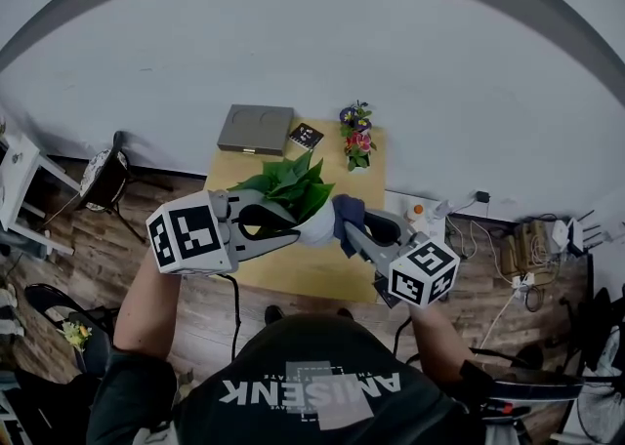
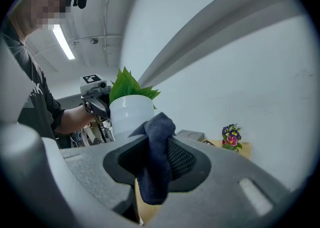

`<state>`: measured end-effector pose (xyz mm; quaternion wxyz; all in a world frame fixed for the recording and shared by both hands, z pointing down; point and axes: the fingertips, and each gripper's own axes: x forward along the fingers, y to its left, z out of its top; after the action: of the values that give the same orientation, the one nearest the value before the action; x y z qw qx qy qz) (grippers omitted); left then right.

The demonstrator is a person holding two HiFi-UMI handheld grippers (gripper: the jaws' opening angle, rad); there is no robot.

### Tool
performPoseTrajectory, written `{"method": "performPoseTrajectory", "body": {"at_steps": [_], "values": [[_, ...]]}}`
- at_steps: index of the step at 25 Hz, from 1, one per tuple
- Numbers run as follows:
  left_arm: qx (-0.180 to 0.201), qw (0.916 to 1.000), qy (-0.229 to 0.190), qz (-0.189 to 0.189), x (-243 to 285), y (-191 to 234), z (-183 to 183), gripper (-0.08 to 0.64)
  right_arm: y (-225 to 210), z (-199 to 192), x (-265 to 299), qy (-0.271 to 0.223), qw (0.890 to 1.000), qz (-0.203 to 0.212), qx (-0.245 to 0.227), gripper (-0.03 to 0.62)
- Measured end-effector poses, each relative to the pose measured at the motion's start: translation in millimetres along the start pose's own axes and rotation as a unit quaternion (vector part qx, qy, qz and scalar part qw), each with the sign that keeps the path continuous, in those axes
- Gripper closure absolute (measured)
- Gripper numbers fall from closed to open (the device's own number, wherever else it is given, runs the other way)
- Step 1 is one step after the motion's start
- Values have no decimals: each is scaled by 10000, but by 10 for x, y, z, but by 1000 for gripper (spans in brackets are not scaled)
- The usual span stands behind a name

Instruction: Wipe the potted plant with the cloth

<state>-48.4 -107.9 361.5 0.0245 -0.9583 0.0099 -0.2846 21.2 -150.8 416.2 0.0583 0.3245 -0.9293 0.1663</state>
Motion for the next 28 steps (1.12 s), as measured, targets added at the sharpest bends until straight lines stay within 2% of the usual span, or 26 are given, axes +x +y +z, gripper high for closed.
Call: {"method": "performPoseTrajectory", "body": {"at_steps": [4, 9, 11, 14, 19, 28], "values": [[30, 9996, 271, -96, 38, 5, -51, 545, -81, -51, -27, 77, 9999, -11, 65, 482], [484, 9959, 758, -109, 112, -83, -166, 545, -97, 250, -88, -278, 9996, 63, 28, 482], [503, 9958, 723, -247, 116, -123, -169, 545, -82, 421, -56, -386, 9992, 116, -84, 482], [319, 9971, 514, -457, 112, -189, -99, 545, -11, 607, 5, -408, 9986, 292, -169, 482], [536, 9972, 414, -317, 121, -258, 7, 546, 153, 760, 10, -541, 9968, 561, -149, 482], [517, 9980, 265, -263, 49, -209, 52, 545, 82, 508, 18, -409, 9979, 480, 111, 482]]}}
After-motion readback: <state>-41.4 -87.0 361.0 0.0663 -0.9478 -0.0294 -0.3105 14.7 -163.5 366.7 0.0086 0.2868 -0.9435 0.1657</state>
